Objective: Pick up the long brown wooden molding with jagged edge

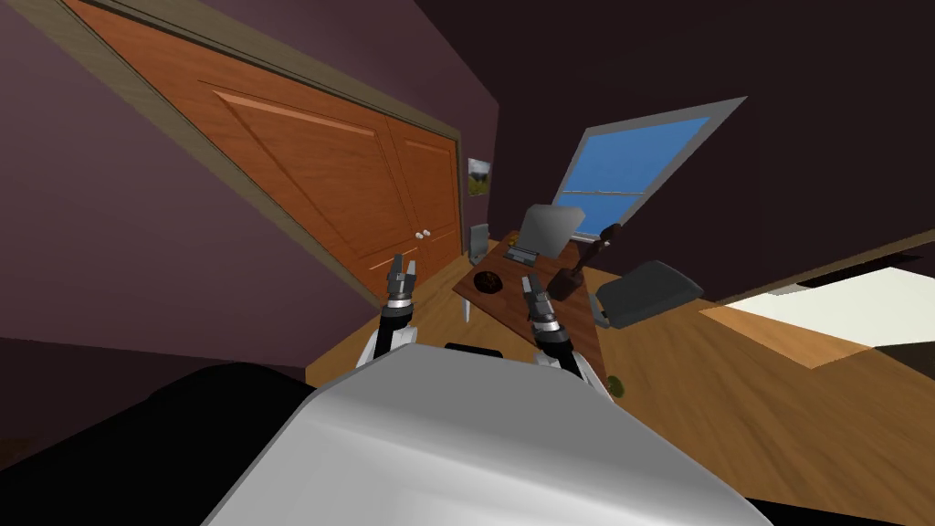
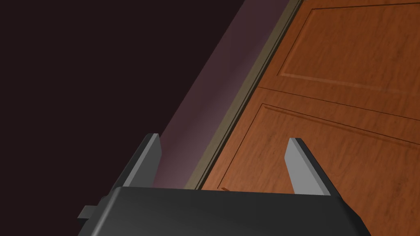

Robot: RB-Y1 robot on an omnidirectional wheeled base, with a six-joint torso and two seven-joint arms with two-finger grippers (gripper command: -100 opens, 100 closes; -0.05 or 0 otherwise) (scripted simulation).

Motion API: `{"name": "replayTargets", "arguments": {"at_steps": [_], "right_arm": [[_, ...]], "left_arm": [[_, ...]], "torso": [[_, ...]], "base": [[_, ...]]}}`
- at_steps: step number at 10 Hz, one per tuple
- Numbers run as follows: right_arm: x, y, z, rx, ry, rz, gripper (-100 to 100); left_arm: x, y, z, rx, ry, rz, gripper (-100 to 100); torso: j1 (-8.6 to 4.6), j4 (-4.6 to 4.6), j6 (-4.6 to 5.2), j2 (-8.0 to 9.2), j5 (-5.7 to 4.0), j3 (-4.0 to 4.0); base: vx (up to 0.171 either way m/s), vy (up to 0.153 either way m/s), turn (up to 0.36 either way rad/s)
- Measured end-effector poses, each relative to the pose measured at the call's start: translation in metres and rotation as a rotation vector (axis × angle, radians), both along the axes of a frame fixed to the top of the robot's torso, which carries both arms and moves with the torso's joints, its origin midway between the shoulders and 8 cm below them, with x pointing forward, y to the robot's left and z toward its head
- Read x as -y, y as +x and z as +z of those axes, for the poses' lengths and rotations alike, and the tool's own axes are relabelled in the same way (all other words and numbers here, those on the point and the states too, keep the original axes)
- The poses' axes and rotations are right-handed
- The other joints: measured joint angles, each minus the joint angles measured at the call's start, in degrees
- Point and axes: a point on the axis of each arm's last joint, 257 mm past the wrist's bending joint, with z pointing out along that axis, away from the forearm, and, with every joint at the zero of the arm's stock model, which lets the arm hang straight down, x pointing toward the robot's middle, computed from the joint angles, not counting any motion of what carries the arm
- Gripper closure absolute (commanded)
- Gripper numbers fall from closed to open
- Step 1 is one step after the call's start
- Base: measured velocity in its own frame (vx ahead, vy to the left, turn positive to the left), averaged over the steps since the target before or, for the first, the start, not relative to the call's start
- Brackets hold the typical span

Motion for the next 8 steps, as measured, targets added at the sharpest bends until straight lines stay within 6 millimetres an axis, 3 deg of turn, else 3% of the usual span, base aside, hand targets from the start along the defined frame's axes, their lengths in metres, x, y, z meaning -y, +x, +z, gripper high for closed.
{"name": "replayTargets", "arguments": {"at_steps": [2,4,8], "right_arm": [[-0.009,0.003,-0.022,-0.028,-0.106,0.010,-100],[-0.025,0.001,-0.058,-0.060,-0.235,0.037,-100],[-0.038,-0.006,-0.105,-0.092,-0.453,0.068,-100]], "left_arm": [[0.000,0.000,0.000,0.000,0.000,0.000,0],[0.000,0.000,0.000,0.000,0.000,0.000,0],[0.000,0.000,0.000,0.000,0.000,0.000,0]], "torso": [[-0.02,0.00,0.04,-0.01,0.00,-0.01],[0.01,0.00,0.00,-0.02,0.00,-0.01],[0.01,-0.01,0.01,-0.03,0.01,-0.02]], "base": [[-0.014,-0.003,0.117],[-0.016,0.000,0.189],[-0.011,0.002,0.145]]}}
